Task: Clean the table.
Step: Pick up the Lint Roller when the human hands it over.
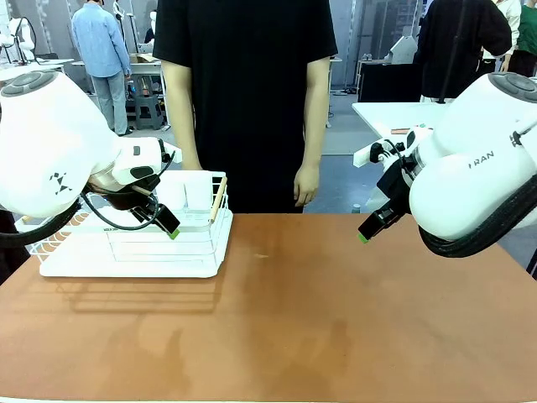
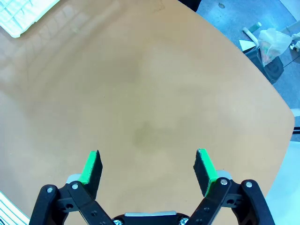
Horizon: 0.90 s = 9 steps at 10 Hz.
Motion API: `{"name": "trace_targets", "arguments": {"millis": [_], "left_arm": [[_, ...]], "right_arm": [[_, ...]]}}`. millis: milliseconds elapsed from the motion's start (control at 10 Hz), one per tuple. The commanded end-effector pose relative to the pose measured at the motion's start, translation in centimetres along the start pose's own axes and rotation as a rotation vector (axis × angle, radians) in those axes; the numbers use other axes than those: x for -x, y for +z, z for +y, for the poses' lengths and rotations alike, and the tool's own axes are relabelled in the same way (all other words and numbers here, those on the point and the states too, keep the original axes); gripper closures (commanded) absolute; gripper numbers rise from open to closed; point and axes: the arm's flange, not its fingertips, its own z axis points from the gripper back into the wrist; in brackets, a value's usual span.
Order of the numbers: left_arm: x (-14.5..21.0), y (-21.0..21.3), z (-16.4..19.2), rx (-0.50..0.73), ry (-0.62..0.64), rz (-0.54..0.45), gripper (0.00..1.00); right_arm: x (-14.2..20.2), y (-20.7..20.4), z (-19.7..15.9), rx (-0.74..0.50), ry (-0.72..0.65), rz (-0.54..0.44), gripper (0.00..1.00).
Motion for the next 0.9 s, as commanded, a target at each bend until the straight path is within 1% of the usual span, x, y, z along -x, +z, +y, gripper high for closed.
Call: {"name": "trace_targets", "arguments": {"millis": [0, 100, 200, 300, 400, 500, 600, 700, 800], "left_arm": [[0.0, 0.0, 0.0, 0.000, 0.000, 0.000, 0.00], [-1.4, 2.6, 1.3, 0.138, 0.075, -0.030, 0.00], [-2.3, 4.7, 3.6, 0.362, 0.204, -0.016, 0.00], [-2.4, 6.1, 6.2, 0.512, 0.327, 0.005, 0.00], [-1.6, 7.1, 9.1, 0.679, 0.465, -0.038, 0.00], [0.1, 8.5, 13.2, 0.865, 0.592, -0.089, 0.00], [2.2, 9.9, 16.8, 1.014, 0.661, -0.160, 0.00], [4.9, 11.2, 20.1, 1.055, 0.691, -0.190, 0.00], [7.8, 12.3, 23.2, 1.078, 0.753, -0.233, 0.00]], "right_arm": [[0.0, 0.0, 0.0, 0.000, 0.000, 0.000, 0.00], [-1.0, 3.1, -1.7, -0.158, -0.083, -0.001, 0.00], [-1.6, 5.3, -4.2, -0.382, -0.214, 0.010, 0.00], [-2.0, 6.8, -7.1, -0.550, -0.338, -0.008, 0.00], [-1.6, 8.0, -9.6, -0.793, -0.430, -0.019, 0.00], [-0.1, 8.3, -13.2, -0.887, -0.562, 0.001, 0.00], [2.0, 9.1, -16.3, -1.037, -0.645, -0.055, 0.00], [5.0, 9.9, -19.3, -1.108, -0.713, -0.080, 0.00], [8.4, 10.6, -22.5, -1.133, -0.788, -0.101, 0.00]]}}
